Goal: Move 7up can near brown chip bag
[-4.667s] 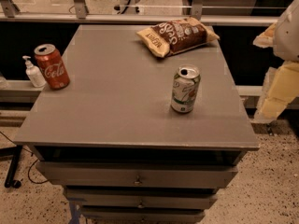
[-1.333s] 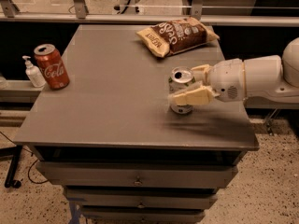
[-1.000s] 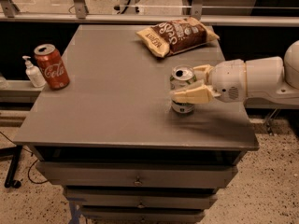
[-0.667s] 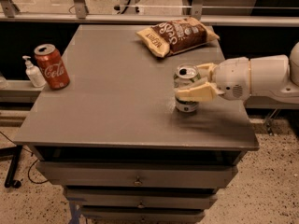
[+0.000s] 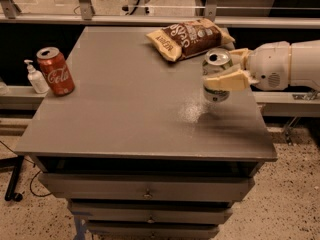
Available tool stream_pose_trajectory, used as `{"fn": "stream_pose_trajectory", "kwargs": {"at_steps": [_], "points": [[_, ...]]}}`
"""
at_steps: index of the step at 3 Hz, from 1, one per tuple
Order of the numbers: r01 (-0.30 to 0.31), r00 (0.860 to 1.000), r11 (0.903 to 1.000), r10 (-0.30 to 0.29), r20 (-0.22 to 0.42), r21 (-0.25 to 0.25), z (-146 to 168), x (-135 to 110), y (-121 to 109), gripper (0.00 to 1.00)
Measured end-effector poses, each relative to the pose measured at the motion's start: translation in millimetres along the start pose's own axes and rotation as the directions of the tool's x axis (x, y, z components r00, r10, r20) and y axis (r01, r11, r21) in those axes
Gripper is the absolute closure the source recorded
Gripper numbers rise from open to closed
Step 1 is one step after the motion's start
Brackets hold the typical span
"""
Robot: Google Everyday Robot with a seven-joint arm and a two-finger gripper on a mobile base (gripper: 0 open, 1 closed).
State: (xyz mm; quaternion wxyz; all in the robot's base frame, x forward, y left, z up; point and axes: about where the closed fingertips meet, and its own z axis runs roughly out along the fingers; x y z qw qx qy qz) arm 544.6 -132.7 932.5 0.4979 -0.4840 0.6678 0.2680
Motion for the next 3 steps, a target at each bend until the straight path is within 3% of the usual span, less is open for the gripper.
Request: {"fn": "stream_pose_trajectory", "kwargs": {"at_steps": [1,2,3], "points": [[0.025,1.000,0.9986,-0.026,0.010,0.047,0.8,-7.0,-8.2,1.00],[0.064,0.997,0.9850,-0.070,0.032,0.160,0.6,-15.8,-48.1,1.00],[0.087,0.994,0.9566,-0.101,0.037,0.278,0.7,-28.3,-101.8,1.00]]}}
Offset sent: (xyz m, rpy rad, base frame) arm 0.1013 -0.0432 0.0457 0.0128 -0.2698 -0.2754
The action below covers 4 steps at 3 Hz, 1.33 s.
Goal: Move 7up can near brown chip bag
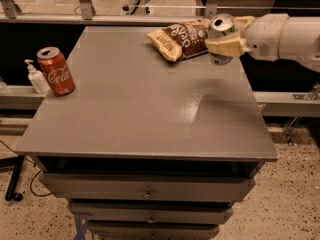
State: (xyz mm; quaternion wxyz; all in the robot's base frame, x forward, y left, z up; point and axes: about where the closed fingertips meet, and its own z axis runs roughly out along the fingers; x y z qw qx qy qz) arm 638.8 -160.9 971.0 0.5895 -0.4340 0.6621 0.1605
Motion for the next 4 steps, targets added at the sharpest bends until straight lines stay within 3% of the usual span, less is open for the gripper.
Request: {"fn": "stream_pose_trajectory", "kwargs": {"at_steps": [1,2,4], "points": [[-0.058,0.998,0.9946,0.056,0.024,0.086,20.5,6.2,-41.7,1.00],[-0.154,0.986,0.9783,0.144,0.078,0.139,41.5,26.0,-72.8,1.00],[-0.246,0.969,0.9488,0.233,0.089,0.198,71.4,66.9,-116.2,1.00]]}}
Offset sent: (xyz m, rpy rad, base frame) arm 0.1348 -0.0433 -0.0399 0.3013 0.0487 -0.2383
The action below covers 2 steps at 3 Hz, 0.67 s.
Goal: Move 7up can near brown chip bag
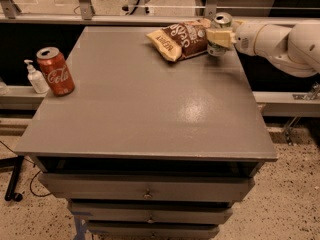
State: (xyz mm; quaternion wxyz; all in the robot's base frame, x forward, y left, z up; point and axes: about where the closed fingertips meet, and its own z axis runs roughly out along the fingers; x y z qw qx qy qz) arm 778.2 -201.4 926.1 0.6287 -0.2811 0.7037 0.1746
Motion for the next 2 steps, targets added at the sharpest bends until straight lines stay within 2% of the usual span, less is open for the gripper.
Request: {"fn": "stream_pose_trajectory", "kwargs": {"at_steps": [1,2], "points": [[-0.016,0.999,0.9996,0.017,-0.042,0.023,8.3,9.5,-11.5,0.82],[-0.040,0.997,0.9983,0.043,-0.068,0.043,10.3,18.6,-19.1,0.59]]}}
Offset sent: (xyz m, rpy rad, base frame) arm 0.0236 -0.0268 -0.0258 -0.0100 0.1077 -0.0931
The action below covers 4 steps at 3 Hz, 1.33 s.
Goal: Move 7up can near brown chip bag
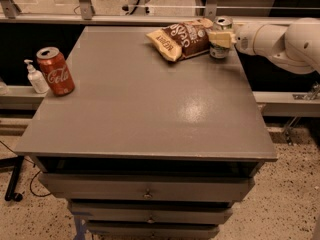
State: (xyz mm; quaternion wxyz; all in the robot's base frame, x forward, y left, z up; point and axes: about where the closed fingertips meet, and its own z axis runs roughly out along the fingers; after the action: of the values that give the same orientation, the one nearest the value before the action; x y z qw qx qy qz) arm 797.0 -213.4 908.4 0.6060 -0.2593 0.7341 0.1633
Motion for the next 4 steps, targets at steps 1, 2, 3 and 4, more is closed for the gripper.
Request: {"fn": "stream_pose_trajectory", "kwargs": {"at_steps": [1,2,3,4], "points": [[-0.024,1.000,0.9996,0.024,-0.014,0.013,-1.4,9.0,-3.9,0.36],[-0.041,0.999,0.9990,0.042,-0.020,0.017,-2.2,16.2,-5.2,0.12],[-0.058,0.998,0.9983,0.058,-0.023,0.006,-4.8,21.7,-2.7,0.00],[-0.072,0.997,0.9966,0.071,-0.029,-0.041,-13.3,23.6,5.7,0.00]]}}
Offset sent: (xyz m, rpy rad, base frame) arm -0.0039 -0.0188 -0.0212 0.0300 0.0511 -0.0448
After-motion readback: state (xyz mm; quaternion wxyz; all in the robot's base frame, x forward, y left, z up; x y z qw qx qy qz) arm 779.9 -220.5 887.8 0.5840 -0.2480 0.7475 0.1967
